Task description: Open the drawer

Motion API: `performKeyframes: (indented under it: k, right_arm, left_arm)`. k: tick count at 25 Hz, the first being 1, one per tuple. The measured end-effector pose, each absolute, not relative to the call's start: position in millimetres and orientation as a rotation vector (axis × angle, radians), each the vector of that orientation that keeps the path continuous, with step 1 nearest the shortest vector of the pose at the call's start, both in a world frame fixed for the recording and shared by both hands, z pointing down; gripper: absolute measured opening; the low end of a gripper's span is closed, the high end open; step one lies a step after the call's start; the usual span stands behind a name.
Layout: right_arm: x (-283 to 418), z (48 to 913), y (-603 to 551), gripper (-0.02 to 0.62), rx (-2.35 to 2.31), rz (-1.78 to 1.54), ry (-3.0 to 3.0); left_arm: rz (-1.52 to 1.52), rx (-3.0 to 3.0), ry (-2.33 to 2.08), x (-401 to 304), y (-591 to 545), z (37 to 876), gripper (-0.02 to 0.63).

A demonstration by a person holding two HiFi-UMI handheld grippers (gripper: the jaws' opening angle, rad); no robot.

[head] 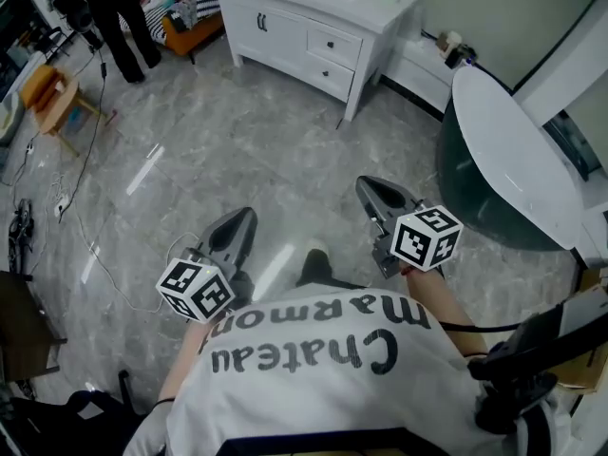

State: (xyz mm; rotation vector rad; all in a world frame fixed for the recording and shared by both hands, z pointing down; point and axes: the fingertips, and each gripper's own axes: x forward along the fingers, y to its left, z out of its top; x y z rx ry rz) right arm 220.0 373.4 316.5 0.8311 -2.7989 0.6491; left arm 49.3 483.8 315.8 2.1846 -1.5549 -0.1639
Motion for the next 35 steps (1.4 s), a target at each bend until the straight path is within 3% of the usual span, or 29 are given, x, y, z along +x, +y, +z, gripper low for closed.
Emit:
performKeyframes:
  k: [16,35]
  right_arm:
    - [193,321,188,0.011,0.828,0.628,-2.758]
    - [179,344,101,0.011,0.867,0.689,-2.706]
  left_arm:
    - [-0.183,2.167,-1.593,18,308,303,0.008]
    - [-0.133,2.151,-1.554,2,215,319,0.009]
